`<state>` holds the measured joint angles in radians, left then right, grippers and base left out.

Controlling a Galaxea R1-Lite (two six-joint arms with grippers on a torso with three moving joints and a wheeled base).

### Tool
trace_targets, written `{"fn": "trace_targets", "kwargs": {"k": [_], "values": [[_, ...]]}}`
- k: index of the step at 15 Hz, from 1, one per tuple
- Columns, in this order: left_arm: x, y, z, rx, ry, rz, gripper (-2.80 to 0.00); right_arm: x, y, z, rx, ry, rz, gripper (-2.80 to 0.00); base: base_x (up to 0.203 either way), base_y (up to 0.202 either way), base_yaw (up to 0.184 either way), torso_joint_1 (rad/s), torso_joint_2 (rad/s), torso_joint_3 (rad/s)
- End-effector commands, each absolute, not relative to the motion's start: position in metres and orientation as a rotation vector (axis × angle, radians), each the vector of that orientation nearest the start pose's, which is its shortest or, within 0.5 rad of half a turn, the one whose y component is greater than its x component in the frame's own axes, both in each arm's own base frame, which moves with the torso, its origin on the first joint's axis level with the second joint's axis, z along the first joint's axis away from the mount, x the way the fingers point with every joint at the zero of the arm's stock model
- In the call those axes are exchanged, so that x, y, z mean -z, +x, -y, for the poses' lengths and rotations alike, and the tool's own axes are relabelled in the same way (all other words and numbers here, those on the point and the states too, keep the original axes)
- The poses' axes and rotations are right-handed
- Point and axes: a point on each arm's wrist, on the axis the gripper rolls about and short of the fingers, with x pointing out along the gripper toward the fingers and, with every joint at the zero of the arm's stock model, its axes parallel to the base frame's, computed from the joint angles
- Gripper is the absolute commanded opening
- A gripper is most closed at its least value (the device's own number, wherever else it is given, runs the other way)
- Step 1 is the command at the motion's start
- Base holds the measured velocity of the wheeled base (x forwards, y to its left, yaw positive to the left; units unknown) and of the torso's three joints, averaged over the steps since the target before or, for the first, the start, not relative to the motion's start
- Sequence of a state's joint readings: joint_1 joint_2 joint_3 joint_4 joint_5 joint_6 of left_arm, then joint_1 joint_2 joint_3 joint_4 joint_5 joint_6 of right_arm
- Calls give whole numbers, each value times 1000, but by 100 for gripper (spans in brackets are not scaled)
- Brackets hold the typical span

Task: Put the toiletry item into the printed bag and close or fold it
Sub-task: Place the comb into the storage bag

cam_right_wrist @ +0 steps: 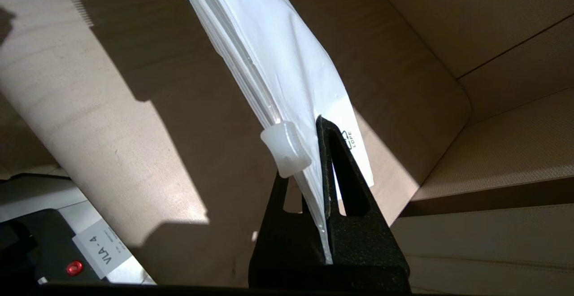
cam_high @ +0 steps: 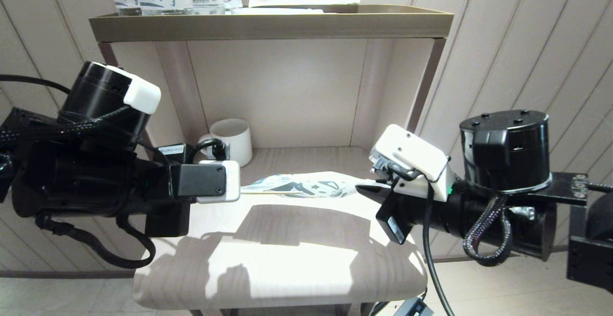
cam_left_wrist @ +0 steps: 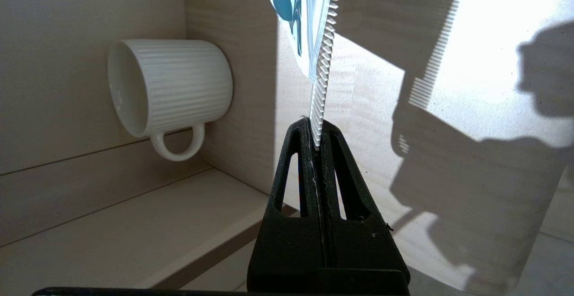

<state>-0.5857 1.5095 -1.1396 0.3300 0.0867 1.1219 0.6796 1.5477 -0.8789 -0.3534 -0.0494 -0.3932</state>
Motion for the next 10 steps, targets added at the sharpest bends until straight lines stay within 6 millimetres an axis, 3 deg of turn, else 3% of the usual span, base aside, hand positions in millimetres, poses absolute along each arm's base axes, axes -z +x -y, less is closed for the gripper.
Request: {"fn": "trace_targets", "kwargs": {"k": [1, 6, 10], "values": [[-241, 212, 138, 827, 1288, -331, -280, -217, 214, -172, -678, -496, -178, -280, 0, 0, 0, 0, 0, 0], [-263, 190, 122, 778, 1254, -255, -280, -201, 220, -170, -601, -490, -149, -280, 0, 0, 0, 0, 0, 0], [-275, 194, 123, 784, 1201, -218, -280, -187, 223, -170, -534, -483, -93, -280, 0, 0, 0, 0, 0, 0]]}}
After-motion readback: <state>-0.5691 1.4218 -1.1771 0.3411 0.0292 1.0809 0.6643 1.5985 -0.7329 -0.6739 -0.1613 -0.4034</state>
